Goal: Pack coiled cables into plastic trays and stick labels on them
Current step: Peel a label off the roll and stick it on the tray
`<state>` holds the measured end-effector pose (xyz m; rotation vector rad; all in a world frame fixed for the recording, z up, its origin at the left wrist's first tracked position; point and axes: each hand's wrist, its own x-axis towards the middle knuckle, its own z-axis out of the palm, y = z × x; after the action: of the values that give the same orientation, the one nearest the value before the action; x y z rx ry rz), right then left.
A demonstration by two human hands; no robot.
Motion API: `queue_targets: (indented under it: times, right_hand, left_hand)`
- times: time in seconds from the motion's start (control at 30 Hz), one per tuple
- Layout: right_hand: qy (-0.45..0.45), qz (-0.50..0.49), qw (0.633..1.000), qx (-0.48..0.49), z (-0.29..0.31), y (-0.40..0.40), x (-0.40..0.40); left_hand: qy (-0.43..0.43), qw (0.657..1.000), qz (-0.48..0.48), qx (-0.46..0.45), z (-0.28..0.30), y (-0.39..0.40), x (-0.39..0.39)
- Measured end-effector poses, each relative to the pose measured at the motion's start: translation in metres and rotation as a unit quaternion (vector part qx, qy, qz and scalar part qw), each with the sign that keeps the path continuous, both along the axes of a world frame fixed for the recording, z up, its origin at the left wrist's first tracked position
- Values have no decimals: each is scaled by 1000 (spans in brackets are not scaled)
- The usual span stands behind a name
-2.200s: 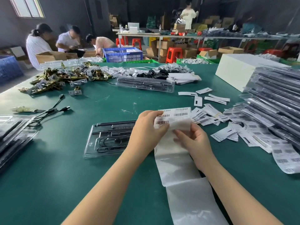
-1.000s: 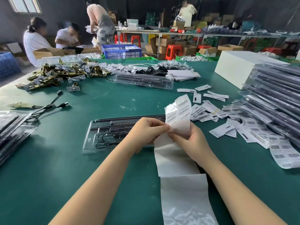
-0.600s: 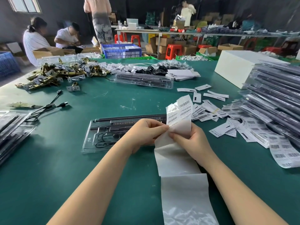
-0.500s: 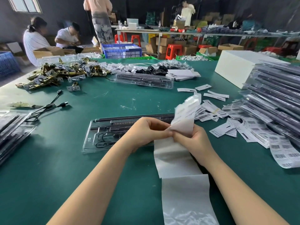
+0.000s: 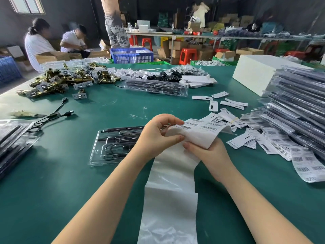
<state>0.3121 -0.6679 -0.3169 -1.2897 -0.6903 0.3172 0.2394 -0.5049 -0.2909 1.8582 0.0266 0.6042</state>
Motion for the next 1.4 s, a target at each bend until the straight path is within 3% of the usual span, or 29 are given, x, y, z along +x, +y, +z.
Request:
queue_targets:
  times: [0.23,0.47,0.73,1.13,1.3,1.4]
  right_hand:
    - [-91,-39,994,-45,2,-1,-3]
    - [-135,-52,984,-107,0,-4,0]
    - [-128,-6,982,-141,1,-7,1]
    - [-144,6,977,-157,-2,-5,0]
    - [-138,9,978,-156,-2,-5,-3]
    - [-99,7,982,-160,0,-5,-3]
  left_hand:
    - [-20,991,33,131,-4,-5,2]
    - [19,972,12,234,1,0,-5]
    - [120,985,-59,111,4,12,-9]
    - [169,979,-78,82,5,13,-9]
    - [201,976,-81,-13,3,14,-11]
    - [196,973,-1,-124,1,18,-8]
